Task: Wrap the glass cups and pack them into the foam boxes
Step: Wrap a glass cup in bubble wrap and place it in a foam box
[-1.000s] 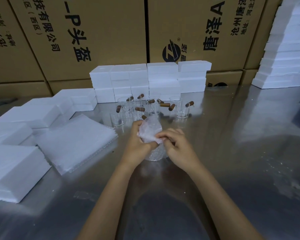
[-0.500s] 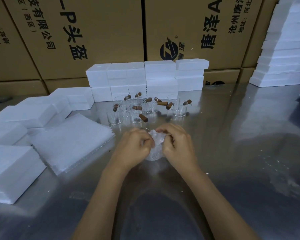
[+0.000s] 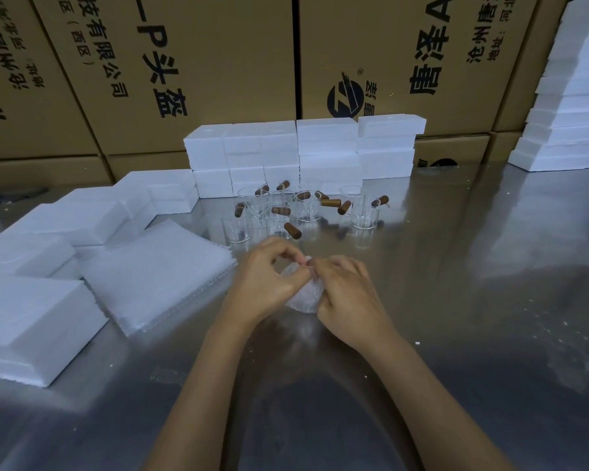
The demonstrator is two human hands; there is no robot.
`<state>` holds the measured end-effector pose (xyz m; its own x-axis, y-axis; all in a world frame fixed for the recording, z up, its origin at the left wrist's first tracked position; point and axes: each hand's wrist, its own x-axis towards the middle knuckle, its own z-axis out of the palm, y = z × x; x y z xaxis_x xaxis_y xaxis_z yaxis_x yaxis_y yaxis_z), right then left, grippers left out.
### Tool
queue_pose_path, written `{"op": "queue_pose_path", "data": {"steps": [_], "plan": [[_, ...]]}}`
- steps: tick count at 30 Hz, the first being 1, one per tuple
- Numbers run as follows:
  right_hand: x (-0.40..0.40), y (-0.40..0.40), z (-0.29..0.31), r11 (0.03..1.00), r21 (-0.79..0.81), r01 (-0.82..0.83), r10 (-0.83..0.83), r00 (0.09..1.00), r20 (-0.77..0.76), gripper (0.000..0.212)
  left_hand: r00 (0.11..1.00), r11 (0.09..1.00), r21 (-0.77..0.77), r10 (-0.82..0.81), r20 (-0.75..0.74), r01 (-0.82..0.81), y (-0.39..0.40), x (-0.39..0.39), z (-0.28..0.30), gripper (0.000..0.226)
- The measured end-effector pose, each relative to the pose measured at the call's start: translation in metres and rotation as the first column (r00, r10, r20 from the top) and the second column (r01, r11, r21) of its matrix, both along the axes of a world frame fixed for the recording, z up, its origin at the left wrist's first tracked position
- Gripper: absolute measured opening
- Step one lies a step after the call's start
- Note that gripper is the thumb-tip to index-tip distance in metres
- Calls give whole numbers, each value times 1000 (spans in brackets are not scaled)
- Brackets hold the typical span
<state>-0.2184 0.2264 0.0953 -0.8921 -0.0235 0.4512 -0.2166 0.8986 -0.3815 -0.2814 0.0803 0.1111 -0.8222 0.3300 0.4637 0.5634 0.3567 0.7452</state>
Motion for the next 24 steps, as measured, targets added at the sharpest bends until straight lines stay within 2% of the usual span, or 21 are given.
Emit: {"op": "queue_pose_path", "data": {"steps": [2,6,11,13,15,19,24], "plan": [[0,0,0,999,-37,-5,5,1000,13,54,1000,998,-49,-27,-2,27,-3,-1,3,24],[1,-1,1,972,-233,-23,17,999,-28,56,998,941,-335,-61,-5,56,-5,-6,-3,28],[-4,5,7,886,-462,-32,-52,985,-167,53,999,879,-477,-22,-32,4,-4,-11,-13,55],[-5,10,6,916,-400,27,-109,977,-185,44,997,859,-511,-33,-65,-5,-4,-12,-16,60],[-5,13,4,947,-311,85,-132,982,-133,38,996,851,-525,-54,-71,9,-3,-13,-17,59],[-4,9,-4,994,-98,46,-47,999,-8,35,997,903,-422,-69,38,78,0,-8,-13,32],[-4,7,-6,998,-39,46,-44,998,41,36,989,921,-364,-106,105,137,0,-9,-12,12]]}}
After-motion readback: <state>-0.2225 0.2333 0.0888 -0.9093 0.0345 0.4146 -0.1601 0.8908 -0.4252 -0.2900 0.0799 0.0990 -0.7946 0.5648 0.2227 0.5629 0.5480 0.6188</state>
